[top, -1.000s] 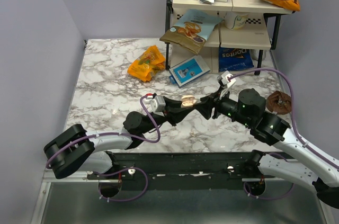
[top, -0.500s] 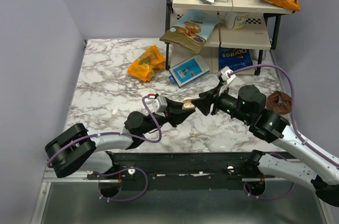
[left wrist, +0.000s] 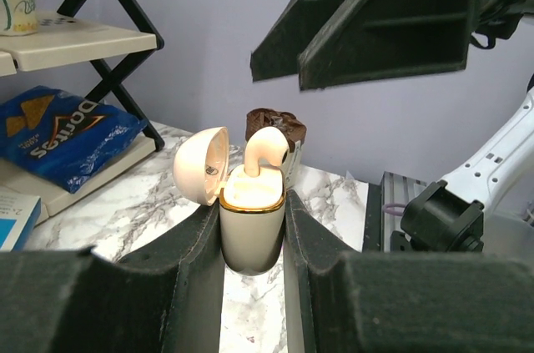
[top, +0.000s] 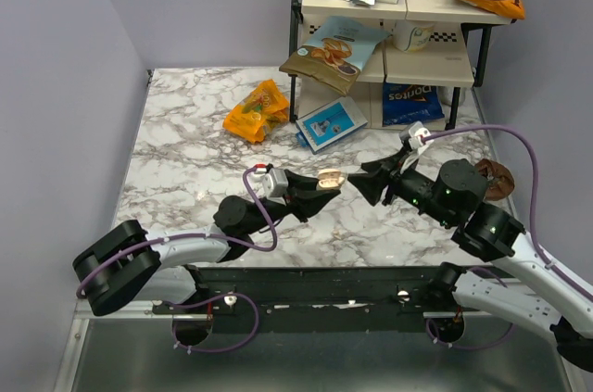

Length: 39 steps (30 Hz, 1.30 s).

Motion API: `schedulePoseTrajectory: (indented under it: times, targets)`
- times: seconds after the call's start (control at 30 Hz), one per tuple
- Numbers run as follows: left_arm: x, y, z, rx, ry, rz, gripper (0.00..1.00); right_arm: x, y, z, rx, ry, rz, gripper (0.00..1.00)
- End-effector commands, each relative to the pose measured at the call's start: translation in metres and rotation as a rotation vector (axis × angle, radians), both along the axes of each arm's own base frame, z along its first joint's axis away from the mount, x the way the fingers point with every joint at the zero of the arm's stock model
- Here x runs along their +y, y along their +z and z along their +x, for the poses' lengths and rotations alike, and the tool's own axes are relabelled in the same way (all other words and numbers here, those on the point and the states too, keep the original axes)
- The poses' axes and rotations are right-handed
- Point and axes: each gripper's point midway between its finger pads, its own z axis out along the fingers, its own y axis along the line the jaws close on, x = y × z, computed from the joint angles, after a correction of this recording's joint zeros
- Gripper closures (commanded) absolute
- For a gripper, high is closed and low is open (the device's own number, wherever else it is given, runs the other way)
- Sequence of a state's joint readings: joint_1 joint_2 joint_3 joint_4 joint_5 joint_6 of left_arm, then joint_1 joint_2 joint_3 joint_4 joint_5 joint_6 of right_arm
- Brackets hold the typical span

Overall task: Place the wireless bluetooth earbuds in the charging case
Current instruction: Place the earbud in the charging case.

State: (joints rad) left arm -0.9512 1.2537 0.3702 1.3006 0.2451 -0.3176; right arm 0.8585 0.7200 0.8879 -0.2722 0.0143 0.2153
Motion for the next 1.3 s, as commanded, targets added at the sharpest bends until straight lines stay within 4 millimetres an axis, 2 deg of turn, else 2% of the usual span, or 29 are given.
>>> schedulePoseTrajectory:
  times: [0.0, 0.87, 1.0, 1.13, 1.17, 1.23, 1.27]
  targets:
    - [0.016, 0.059, -0.017, -0.159, -0.018, -0.186, 1.00, -0.001, -0.026, 0.001, 0.040, -0.011, -0.071, 0.43]
    - [0.012, 0.058, -0.020, -0.150, -0.042, -0.191, 1.00, 0.015, -0.030, 0.011, 0.062, 0.006, -0.088, 0.43]
    - [0.013, 0.055, -0.018, -0.145, -0.034, -0.184, 1.00, 0.012, -0.020, 0.010, 0.047, -0.003, -0.061, 0.43]
    - [0.018, 0.049, -0.014, -0.141, 0.007, -0.172, 1.00, -0.005, -0.008, 0.010, 0.017, -0.067, -0.015, 0.41]
    - [0.021, 0.051, -0.013, -0.151, 0.025, -0.173, 1.00, -0.007, -0.015, 0.010, 0.026, -0.079, -0.029, 0.41]
    - [0.023, 0.041, -0.010, -0.136, 0.048, -0.142, 1.00, -0.011, -0.031, 0.012, 0.053, -0.102, -0.068, 0.41]
    - [0.028, 0.045, -0.010, -0.141, 0.068, -0.150, 1.00, -0.012, -0.040, 0.012, 0.073, -0.105, -0.087, 0.41]
